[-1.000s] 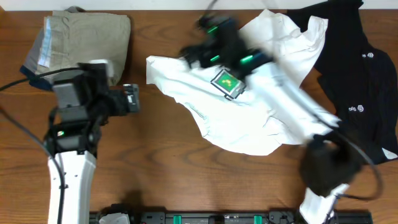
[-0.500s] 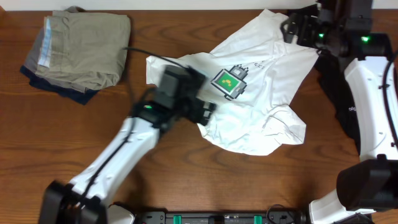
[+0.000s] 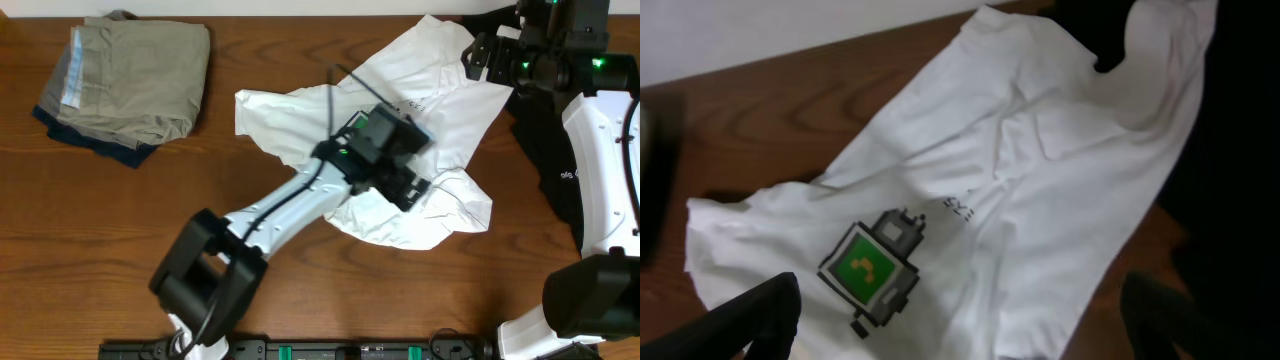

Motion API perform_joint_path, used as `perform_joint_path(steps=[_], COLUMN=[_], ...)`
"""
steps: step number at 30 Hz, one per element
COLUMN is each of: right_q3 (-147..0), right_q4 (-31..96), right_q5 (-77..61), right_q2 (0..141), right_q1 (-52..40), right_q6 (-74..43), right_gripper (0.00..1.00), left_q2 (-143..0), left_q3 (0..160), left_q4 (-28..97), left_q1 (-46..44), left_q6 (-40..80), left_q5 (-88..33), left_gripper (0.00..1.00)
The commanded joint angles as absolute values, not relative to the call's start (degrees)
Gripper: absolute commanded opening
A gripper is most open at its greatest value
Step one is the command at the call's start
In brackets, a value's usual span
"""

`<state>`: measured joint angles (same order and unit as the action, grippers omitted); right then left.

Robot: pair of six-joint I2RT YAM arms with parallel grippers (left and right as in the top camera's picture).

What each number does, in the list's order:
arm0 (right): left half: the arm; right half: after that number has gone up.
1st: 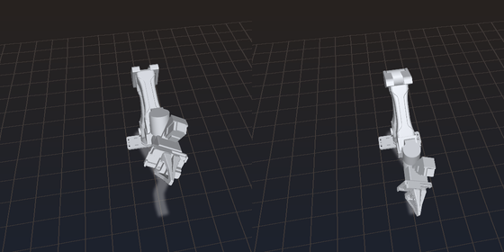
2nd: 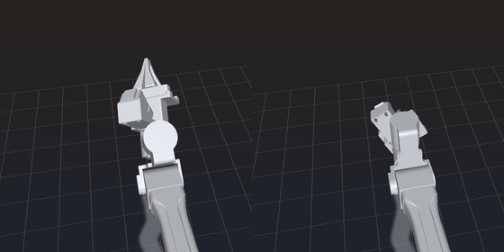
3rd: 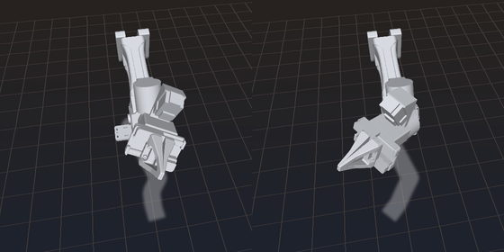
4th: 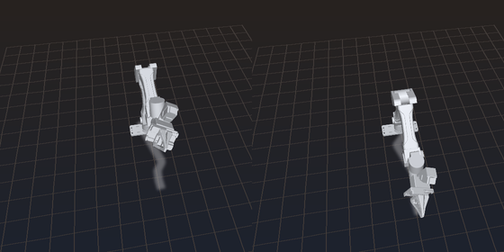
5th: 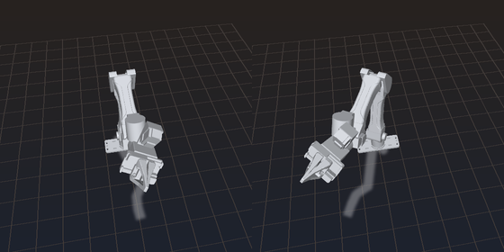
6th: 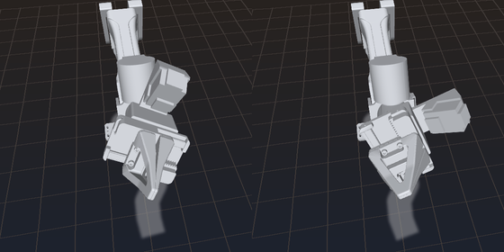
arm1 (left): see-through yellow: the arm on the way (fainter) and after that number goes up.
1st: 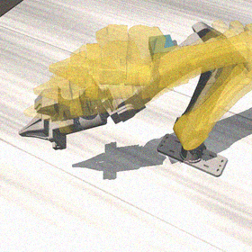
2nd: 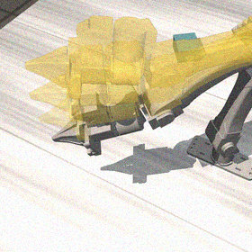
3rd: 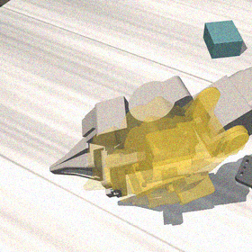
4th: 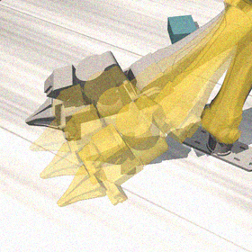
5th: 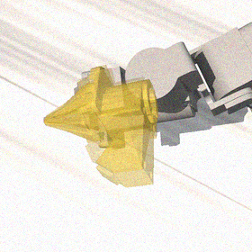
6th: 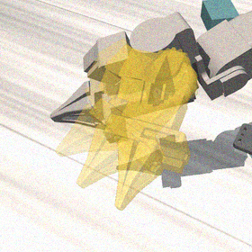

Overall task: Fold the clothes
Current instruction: 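Reach the left gripper to the T-shirt's near edge and grasp it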

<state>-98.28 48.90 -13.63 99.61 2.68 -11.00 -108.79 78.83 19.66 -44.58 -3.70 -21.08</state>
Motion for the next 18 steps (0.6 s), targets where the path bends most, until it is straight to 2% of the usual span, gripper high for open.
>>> perform_joint_path(steps=[1, 5, 13, 18], right_q3=[-98.1, -98.1, -98.1, -98.1], right_q4=[49.3, 49.1, 48.5, 48.9], right_q5=[-12.2, -12.2, -12.2, -12.2], right_q2=[99.9, 99.9, 99.9, 99.9], right_q1=[3.0, 3.5, 4.7, 4.7], right_q6=[-9.7, -9.7, -9.8, -9.8], right_gripper=[0.99, 0.97, 0.95, 0.93], left_q2=[-111.1, -113.6, -116.4, -117.8], left_q3=[81.3, 81.3, 81.4, 81.4], left_q4=[20.4, 20.0, 16.6, 12.8], left_q1=[-47.2, -48.2, -51.3, -51.8], left_q6=[-7.0, -6.9, -7.1, -6.8], left_q5=[-21.3, -20.4, -18.0, -16.0], left_gripper=[0.98, 0.91, 0.88, 0.82])
